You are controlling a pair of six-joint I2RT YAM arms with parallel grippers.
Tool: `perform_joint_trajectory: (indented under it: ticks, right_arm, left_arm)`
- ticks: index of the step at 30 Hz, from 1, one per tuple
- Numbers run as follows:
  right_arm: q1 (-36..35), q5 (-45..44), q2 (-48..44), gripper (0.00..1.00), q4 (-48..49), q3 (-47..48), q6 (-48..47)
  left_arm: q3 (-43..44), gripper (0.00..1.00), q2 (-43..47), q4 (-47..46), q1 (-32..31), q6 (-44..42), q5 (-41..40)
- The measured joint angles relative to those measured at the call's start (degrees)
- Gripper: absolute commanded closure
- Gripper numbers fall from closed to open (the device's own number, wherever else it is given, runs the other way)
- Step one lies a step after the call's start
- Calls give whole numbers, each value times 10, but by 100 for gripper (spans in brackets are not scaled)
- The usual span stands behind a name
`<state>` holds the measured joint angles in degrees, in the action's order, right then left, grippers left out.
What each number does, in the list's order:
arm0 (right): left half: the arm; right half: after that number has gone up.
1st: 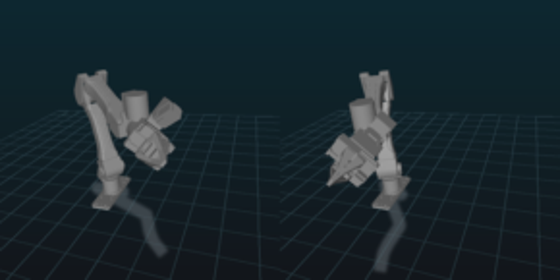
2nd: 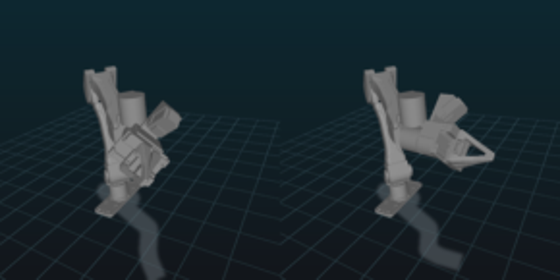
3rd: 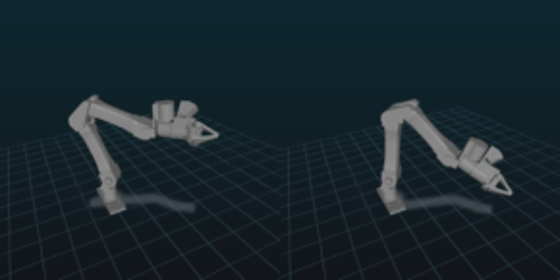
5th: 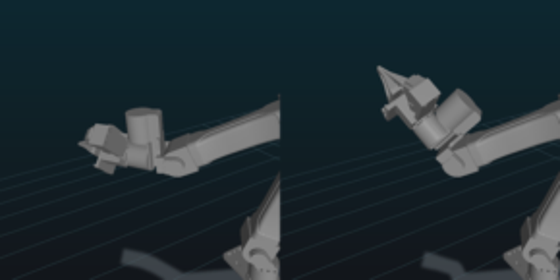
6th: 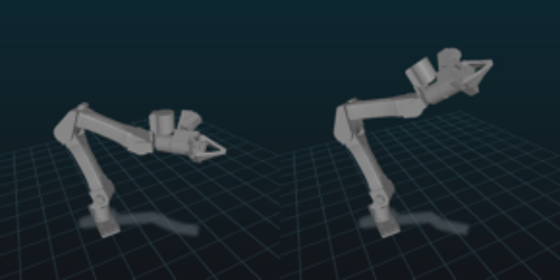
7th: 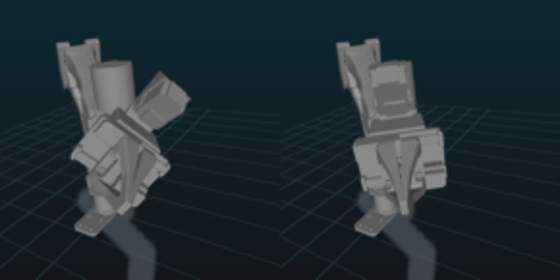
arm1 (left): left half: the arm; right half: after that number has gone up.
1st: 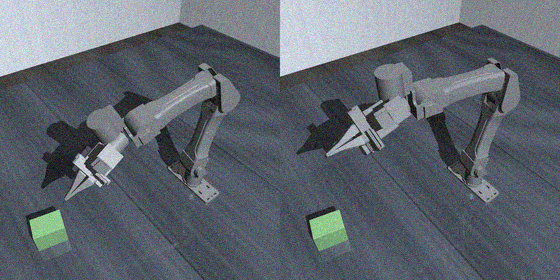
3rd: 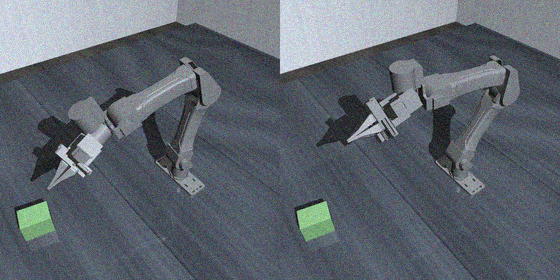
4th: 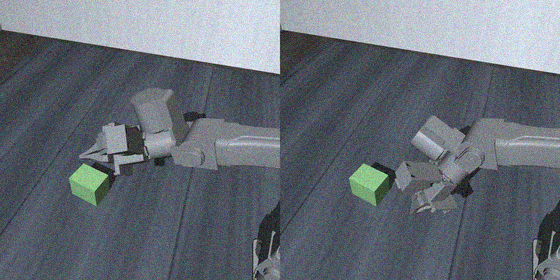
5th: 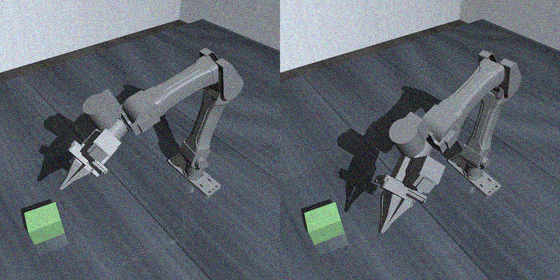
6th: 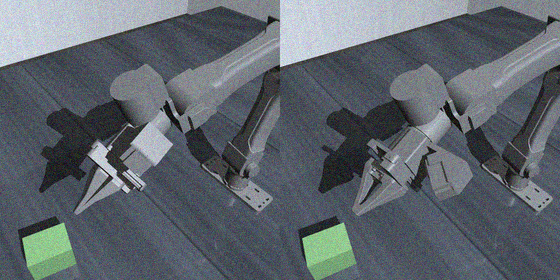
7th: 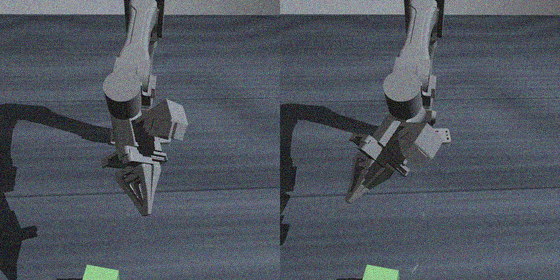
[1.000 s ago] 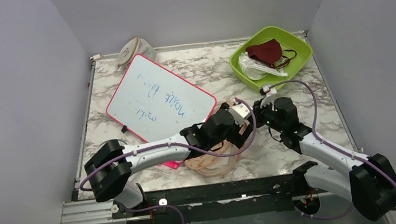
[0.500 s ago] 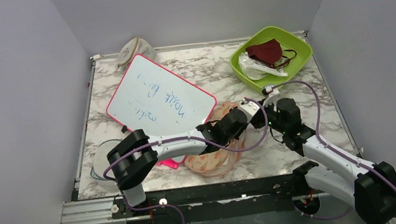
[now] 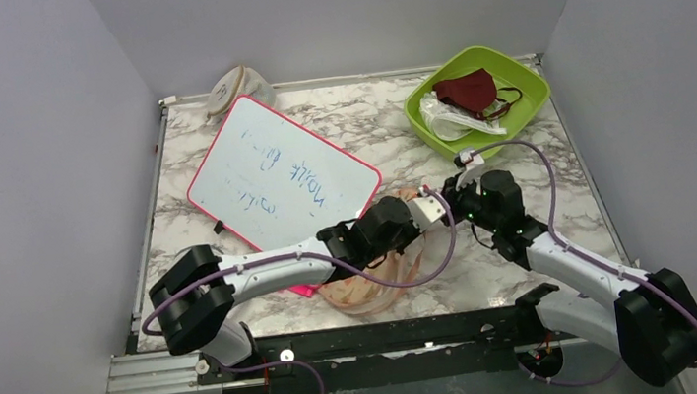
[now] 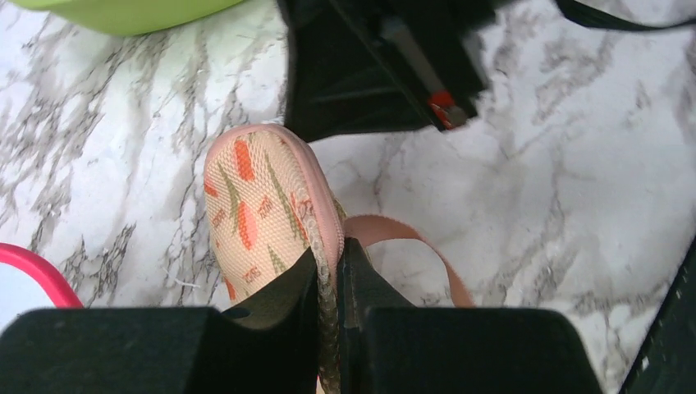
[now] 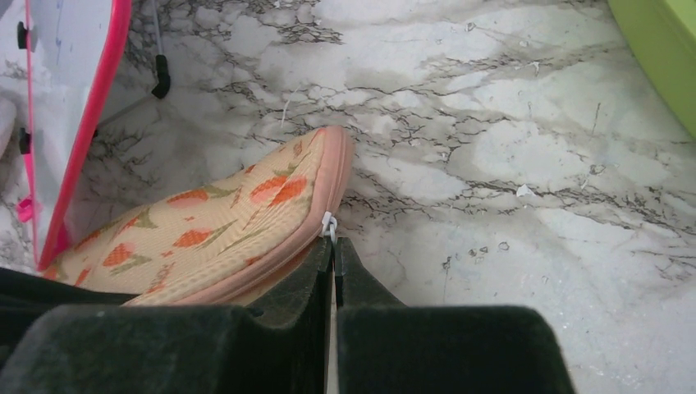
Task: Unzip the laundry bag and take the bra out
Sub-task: Unzip the laundry bag at the center of the board.
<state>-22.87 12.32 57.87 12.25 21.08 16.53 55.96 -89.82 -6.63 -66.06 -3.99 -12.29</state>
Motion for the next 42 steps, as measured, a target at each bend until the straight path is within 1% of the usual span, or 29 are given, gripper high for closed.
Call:
perform_joint_trajectory:
  ticks: [3,8,12,16,18,21,25,30,31,33,34,36,39,40,41,42]
  right_arm:
    - [0,0,8,99,13,0,-21]
    - [0,7,21,99,55,0,-65]
    - [0,45,68,99,119,0,-80]
    - [0,84,114,99,202,-9,-69]
    - [0,89,125,99,225,-15,-64]
    - [0,78,113,99,230,-23,-61]
    - [1,39,66,99,198,-21,-61]
    - [18,-33,25,99,144,-12,-51]
    - [24,-45,17,99,137,-12,-47]
    - [31,-67,-1,99,118,-14,-41]
    - [32,-74,-12,99,110,-15,-41]
    - [33,-83,-35,99,90,-16,-42]
    - [35,-87,-66,99,61,-18,-44]
    - [35,-87,-77,99,52,-20,-44]
    - [35,-86,-88,99,43,-22,-44]
    - [35,-85,-99,99,35,-26,-44]
  left_arm:
    - [-24,100,28,-5,0,-35,50]
    - [-35,100,47,-19,2,-82,117]
    - [-45,100,56,-41,6,-103,139]
    - [-42,100,56,-49,8,-112,144]
    - [-41,100,56,-49,8,-114,144]
    - [-40,100,56,-49,8,-114,144]
    - [-35,100,54,-47,6,-114,136]
    - [29,100,12,0,1,-131,99]
    - [45,98,1,12,0,-137,95]
    - [64,83,-16,28,0,-148,93]
    - [66,74,-20,32,0,-153,93]
    - [66,60,-24,44,-1,-153,93]
    - [66,38,-33,60,-5,-138,93]
    - [65,34,-35,62,-5,-128,93]
    - [64,24,-37,63,-6,-119,93]
    - [64,19,-37,63,-7,-105,92]
